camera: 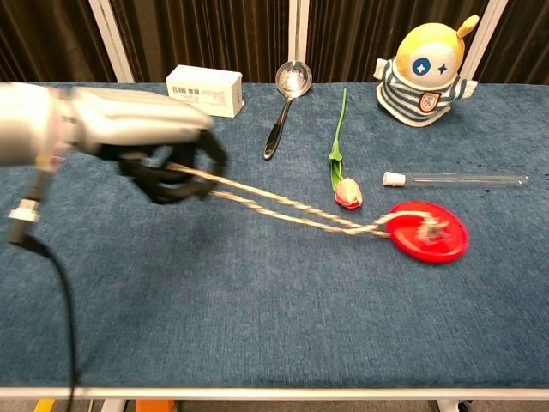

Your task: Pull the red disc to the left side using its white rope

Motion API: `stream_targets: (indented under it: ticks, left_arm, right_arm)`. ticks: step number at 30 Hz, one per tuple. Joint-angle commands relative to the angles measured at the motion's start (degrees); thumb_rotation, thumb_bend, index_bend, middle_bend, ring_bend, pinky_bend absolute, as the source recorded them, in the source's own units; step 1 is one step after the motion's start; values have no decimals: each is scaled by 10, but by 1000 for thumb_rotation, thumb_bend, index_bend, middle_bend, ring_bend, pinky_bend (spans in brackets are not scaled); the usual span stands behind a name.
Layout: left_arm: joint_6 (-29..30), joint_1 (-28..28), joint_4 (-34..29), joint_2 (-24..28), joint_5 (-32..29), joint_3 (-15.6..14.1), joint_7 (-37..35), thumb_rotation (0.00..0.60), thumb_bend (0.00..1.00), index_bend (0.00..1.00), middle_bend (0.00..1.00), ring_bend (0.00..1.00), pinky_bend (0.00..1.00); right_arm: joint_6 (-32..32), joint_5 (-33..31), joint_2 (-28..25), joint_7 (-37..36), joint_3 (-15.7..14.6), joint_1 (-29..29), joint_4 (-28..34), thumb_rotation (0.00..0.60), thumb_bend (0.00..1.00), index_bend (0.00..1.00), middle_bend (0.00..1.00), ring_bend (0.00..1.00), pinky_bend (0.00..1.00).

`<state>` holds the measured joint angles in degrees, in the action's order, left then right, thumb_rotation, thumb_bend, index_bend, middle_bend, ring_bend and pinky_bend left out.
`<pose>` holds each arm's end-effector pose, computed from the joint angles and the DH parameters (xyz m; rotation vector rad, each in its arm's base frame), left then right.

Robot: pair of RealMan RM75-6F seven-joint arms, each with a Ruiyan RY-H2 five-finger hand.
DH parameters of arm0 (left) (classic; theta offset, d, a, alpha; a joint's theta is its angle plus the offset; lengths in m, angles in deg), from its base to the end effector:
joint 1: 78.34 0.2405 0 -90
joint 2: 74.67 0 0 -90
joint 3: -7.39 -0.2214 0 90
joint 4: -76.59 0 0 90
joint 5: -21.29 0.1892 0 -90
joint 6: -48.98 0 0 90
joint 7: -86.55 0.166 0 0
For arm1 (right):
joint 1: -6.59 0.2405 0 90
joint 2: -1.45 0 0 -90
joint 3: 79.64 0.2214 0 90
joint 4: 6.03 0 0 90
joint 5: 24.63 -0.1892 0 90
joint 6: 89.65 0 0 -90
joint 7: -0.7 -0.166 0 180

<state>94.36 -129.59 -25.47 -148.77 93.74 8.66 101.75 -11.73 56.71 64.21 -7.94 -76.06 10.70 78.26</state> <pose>-0.0748 0.2840 0.0009 -2.3353 -0.8362 -0.8498 -0.3210 -0.1974 0.1765 1.3283 -1.0130 0.7850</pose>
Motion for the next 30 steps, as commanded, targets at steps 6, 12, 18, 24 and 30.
stream_targets:
  ticks: [6,12,18,24,30]
  left_arm:
    - [43,82,-71,147,21,-68,-53,600,599,751,913,671,601]
    - [37,108,-44,206,5,-73,-112,600,599,751,909,671,601]
    - [58,129,54,193,-42,-43,-143,600,596,751,908,671,602]
    - [95,141,169,142,-117,-2,-102,600,594,751,908,671,602]
    - [139,154,212,120,-149,29,-64,600,594,751,907,671,602]
  right_arm:
    - [3,4,-1,12,0,2,12,600,277,0,0,0,0]
    - [2,4,-2,27,0,5,25,600,278,0,0,0,0]
    - [4,7,-3,42,0,7,39,600,277,0,0,0,0]
    - [2,3,-3,48,0,8,43,600,278,0,0,0,0]
    - [-3,-2,-1,45,0,9,38,600,278,0,0,0,0]
